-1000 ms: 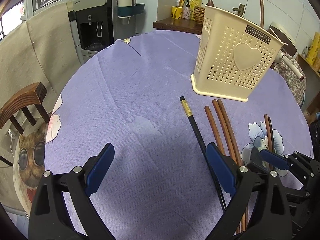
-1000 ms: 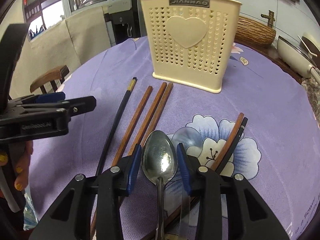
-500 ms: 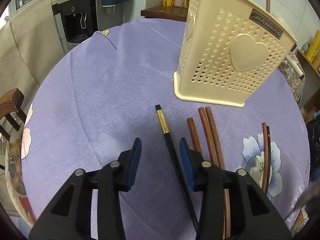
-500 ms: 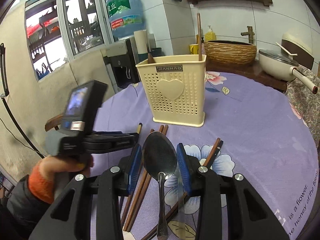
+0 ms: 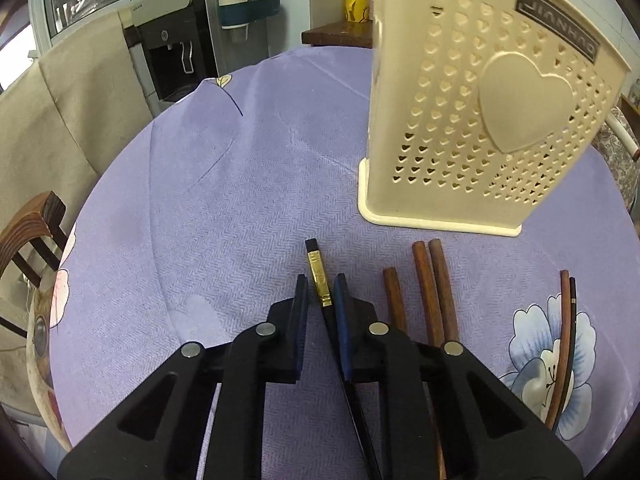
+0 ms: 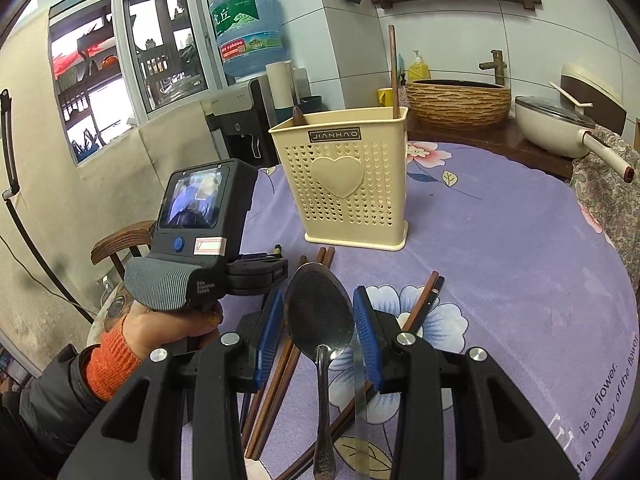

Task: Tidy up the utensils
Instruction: 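Grasp the black gold-tipped chopstick with the left tool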

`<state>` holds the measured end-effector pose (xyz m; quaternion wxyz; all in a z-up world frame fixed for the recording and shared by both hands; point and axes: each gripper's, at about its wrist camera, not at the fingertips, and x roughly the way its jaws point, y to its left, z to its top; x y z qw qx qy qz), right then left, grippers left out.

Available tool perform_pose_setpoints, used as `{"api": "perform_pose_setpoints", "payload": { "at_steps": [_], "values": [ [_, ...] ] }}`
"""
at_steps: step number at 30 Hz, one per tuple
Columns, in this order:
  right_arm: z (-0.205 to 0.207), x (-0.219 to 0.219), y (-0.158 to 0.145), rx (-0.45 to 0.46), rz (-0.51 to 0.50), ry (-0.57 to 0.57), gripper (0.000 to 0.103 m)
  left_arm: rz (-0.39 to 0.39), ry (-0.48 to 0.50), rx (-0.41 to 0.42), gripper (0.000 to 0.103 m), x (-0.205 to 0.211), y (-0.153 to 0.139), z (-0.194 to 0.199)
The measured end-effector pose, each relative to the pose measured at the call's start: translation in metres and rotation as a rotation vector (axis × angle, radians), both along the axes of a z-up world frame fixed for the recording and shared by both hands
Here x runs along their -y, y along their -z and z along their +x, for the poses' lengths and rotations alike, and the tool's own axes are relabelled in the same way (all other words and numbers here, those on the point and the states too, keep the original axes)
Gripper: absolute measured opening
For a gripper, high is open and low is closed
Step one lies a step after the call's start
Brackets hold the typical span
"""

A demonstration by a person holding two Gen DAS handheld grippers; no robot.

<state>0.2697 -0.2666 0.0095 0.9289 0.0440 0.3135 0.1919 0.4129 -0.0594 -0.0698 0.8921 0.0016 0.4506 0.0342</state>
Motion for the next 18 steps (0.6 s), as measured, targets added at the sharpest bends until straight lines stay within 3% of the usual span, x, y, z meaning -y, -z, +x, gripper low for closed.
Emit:
{"api": "perform_pose_setpoints", "payload": {
  "at_steps": [11,18],
  "values": [
    [0.003,0.002,0.002,-0.002,0.006,0.012,0.036,-0.045,0.007,-0.009,0.007,-0.004,-0.001,0.005],
    [0.001,0.006,0.0,0.003,0.007,0.022,0.036,-0.138,0.021,0.011,0.007,-0.014,-0.011,0.0]
  ]
}}
